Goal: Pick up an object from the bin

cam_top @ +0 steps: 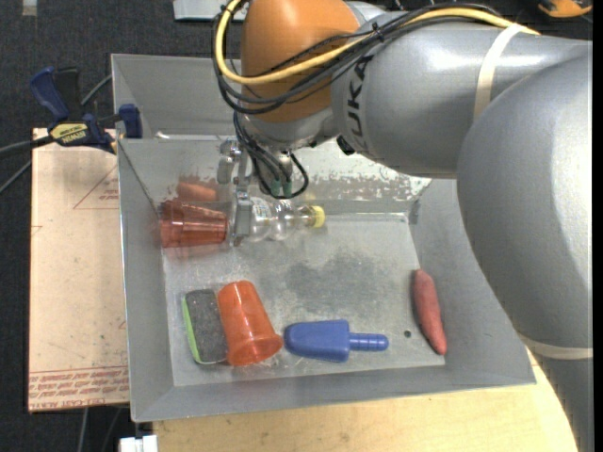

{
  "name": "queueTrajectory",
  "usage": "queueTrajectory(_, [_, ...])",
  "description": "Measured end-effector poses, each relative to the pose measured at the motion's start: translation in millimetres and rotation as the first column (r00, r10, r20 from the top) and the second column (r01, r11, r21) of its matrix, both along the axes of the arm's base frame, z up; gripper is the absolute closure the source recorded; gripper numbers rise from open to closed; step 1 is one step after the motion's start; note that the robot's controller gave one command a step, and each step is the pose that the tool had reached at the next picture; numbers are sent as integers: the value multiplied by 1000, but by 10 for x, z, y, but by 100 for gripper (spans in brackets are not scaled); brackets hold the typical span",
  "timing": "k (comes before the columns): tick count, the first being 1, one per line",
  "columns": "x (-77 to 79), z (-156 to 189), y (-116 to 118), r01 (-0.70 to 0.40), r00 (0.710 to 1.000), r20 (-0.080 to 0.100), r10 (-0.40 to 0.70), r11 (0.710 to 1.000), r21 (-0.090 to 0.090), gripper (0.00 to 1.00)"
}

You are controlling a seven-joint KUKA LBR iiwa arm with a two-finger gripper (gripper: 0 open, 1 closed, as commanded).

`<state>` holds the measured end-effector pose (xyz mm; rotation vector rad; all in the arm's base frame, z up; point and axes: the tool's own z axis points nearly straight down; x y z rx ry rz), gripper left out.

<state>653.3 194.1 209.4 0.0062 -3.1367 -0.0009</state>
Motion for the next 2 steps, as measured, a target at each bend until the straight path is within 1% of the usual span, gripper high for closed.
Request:
queueTrajectory(1, [12, 56, -13, 3, 1000, 7, -3, 1000, 1, 0])
queueTrajectory(2, [-54, -641, -38, -145, 989, 6, 145, 989, 2, 0])
